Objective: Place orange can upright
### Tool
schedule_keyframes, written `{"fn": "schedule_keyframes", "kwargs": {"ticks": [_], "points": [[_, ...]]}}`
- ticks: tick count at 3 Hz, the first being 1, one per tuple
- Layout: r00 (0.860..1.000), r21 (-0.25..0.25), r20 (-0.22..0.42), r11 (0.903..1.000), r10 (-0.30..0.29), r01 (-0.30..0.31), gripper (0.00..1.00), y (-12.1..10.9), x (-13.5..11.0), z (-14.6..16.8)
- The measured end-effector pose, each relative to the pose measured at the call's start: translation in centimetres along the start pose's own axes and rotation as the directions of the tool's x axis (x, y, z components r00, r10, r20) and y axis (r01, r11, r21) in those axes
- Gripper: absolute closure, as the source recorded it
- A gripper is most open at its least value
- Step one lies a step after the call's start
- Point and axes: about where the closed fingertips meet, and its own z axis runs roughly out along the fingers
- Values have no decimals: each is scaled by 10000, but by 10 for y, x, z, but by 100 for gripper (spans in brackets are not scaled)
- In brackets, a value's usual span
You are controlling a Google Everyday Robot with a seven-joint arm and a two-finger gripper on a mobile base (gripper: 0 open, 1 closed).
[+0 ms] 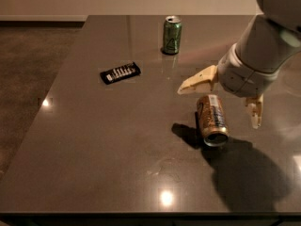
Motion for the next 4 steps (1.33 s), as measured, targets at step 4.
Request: {"fn": "schedule_keyframes", "kwargs": {"ticks": [4], "points": [[9839,-2012,-169,9645,-1779,1709,0,16,3,26]]}}
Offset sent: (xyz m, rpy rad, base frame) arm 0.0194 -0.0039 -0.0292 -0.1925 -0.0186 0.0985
